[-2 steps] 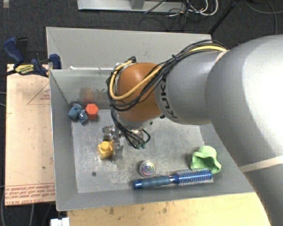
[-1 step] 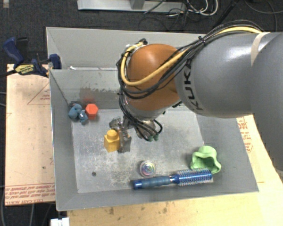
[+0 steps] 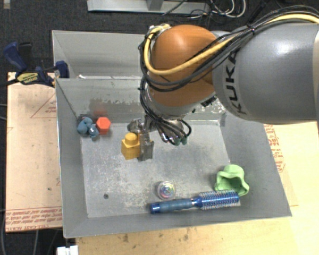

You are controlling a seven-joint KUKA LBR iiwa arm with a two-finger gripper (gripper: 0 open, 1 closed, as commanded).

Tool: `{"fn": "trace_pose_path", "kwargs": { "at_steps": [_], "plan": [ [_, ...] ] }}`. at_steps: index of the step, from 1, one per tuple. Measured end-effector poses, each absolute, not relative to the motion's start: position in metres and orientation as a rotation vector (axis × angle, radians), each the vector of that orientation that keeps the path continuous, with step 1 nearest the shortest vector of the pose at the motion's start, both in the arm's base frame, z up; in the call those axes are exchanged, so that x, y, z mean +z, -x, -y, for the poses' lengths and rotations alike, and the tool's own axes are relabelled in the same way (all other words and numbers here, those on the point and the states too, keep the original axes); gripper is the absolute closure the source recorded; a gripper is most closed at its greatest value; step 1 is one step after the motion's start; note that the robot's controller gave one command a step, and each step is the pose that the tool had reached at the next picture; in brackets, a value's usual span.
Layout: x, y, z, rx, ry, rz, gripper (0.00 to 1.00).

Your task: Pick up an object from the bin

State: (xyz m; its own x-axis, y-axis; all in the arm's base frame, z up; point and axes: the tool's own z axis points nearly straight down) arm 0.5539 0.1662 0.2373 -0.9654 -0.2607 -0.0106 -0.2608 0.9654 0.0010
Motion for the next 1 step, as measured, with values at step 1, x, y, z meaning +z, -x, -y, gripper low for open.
{"fn": "trace_pose_path", "kwargs": {
  "at_steps": [1],
  "plan": [
    [0.2449,-0.5964,-0.1997,0.004,0.901,-3.002,1.0]
  ]
}}
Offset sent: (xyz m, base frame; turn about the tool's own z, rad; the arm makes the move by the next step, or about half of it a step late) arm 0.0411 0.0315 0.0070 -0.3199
